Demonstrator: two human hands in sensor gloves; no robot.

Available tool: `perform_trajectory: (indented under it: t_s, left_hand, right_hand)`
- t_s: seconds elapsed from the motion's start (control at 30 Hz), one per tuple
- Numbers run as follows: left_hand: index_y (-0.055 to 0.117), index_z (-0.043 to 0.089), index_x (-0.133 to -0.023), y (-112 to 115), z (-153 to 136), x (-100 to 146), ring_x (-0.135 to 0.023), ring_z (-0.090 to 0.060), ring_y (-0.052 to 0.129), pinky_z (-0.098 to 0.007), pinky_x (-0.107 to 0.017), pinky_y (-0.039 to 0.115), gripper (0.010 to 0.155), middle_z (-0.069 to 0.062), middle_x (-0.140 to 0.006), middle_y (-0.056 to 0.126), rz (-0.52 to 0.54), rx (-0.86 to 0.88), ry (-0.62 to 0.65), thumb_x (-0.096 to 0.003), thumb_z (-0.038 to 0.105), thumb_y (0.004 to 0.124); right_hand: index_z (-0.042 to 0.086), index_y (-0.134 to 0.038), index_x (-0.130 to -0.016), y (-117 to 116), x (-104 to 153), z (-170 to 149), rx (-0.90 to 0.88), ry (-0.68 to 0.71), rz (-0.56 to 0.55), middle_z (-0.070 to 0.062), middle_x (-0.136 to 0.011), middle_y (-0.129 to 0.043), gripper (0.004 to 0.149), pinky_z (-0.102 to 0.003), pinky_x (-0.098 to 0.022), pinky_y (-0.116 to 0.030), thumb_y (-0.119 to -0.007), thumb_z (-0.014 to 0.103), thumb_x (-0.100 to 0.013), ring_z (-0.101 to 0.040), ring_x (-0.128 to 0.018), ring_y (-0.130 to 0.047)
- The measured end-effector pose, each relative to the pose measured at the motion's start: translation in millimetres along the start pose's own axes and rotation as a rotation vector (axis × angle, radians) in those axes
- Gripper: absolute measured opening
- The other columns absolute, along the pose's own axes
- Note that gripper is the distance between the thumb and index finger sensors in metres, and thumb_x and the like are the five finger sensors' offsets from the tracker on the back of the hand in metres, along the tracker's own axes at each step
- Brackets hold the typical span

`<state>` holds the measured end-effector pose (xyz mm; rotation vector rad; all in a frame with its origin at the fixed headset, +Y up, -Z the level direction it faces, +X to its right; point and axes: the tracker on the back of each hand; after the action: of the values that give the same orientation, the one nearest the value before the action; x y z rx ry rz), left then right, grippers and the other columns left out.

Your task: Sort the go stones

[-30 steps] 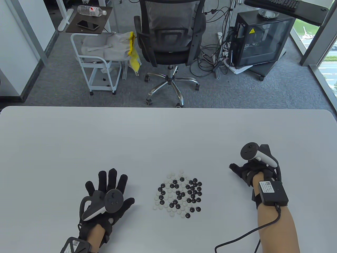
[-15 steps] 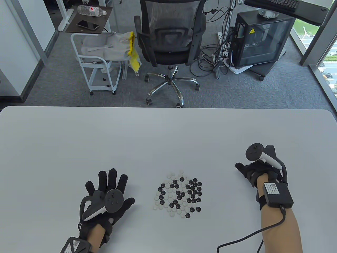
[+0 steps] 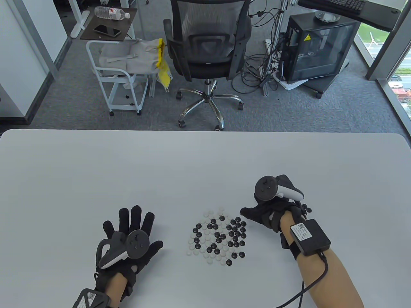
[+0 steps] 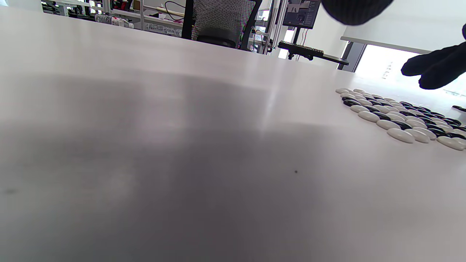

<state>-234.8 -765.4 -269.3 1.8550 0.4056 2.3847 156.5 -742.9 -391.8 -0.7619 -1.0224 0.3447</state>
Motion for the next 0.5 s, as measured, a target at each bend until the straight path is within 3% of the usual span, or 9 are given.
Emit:
perform_trajectory:
  t_s: [0.23, 0.33, 0.5]
  left_hand:
    - [0.005, 0.020, -0.118, 0.0, -1.9, 0.4, -0.097, -0.053, -0.021, -0.082, -0.049, -0.006, 0.086, -0.022, -0.115, -0.017, -0.001, 0.003, -0.002, -0.0588, 0.063, 0.051]
    - [0.005, 0.021, -0.118, -0.2, -3.1, 0.6, -0.097, -0.052, -0.021, -0.083, -0.049, -0.007, 0.086, -0.022, -0.115, -0.017, 0.002, 0.009, -0.001, -0.0587, 0.063, 0.051]
    - [0.005, 0.020, -0.118, 2.5, -6.2, -1.8, -0.096, -0.053, -0.021, -0.083, -0.049, -0.007, 0.086, -0.022, -0.115, -0.017, -0.014, 0.017, -0.007, -0.0588, 0.063, 0.051]
  right_hand:
    - [0.007, -0.054, -0.116, -18.8, -23.6, 9.2, 0.060, -0.028, 0.058, -0.041, -0.112, -0.003, 0.071, -0.092, -0.051, -0.007, -0.047, 0.051, -0.061, -0.068, -0.090, 0.007]
    - [0.007, -0.053, -0.117, -15.7, -25.6, 2.4, 0.025, -0.048, 0.032, -0.042, -0.112, -0.003, 0.071, -0.092, -0.051, -0.007, -0.047, 0.051, -0.062, -0.068, -0.090, 0.007]
    - [0.006, -0.056, -0.116, 0.7, -17.5, -27.0, -0.054, -0.193, -0.017, -0.042, -0.113, -0.004, 0.072, -0.092, -0.051, -0.005, -0.047, 0.051, -0.061, -0.068, -0.091, 0.008]
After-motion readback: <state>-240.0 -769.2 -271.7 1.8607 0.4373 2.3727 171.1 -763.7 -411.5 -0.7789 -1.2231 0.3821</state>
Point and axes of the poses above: the tracker on the back of each hand, its own z axis roughly to the thumb side, its own x axis roughly from the fingertips to the wrist, y = z × x
